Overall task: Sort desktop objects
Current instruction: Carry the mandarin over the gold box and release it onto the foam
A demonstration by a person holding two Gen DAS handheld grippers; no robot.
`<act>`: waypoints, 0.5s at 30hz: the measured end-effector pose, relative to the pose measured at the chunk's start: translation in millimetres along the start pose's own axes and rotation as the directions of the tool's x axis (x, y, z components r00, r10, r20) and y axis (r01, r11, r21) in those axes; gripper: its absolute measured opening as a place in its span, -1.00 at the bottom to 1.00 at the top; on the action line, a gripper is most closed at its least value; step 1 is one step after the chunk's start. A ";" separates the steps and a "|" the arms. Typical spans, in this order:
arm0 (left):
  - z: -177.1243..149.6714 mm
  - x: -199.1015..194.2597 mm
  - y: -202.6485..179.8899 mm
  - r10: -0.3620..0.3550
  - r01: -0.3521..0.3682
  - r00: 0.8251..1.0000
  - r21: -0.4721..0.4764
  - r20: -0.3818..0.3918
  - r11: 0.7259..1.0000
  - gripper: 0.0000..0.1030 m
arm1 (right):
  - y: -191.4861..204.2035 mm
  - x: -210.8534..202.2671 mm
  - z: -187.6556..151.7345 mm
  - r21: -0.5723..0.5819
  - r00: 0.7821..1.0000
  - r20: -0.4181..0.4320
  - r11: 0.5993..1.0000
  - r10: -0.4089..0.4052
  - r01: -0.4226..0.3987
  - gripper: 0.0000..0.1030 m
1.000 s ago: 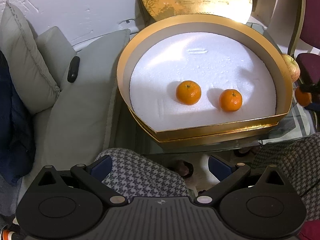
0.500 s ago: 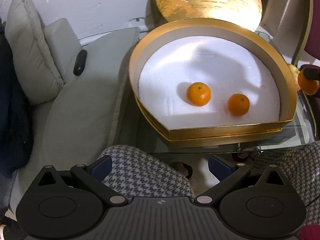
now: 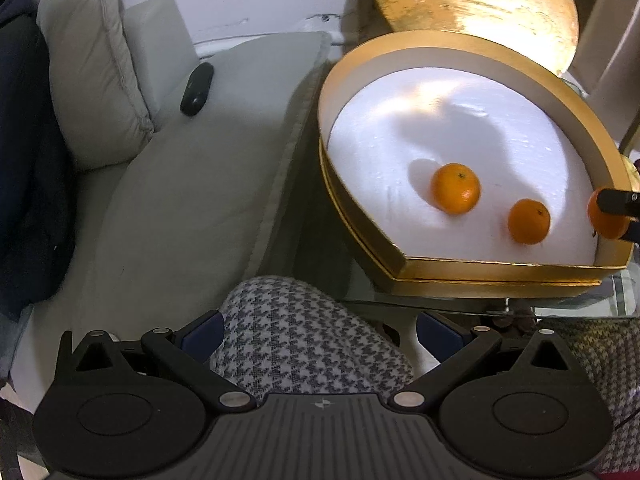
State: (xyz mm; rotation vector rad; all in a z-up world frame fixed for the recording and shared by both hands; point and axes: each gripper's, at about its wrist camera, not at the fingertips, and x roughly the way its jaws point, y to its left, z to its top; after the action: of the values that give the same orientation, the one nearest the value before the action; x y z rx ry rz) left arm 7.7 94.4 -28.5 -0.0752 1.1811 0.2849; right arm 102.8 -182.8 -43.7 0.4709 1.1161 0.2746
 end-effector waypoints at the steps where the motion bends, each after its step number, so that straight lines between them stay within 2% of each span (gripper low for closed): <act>1: 0.8 1.7 1.0 0.000 0.000 1.000 -0.003 -0.003 1.000 0.99 | 1.5 3.2 0.1 -0.004 1.000 -0.006 1.000 -0.005 0.005 -0.14; 15: 5.1 18.4 8.5 -0.007 0.006 0.999 -0.019 -0.036 1.000 0.99 | 19.8 48.8 18.8 -0.052 0.997 -0.026 0.996 -0.077 0.076 -0.14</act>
State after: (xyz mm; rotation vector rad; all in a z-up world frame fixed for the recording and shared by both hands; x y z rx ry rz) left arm 16.5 107.0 -42.8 -0.1009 1.2141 0.2899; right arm 140.8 -148.3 -66.0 0.3797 1.1493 0.2427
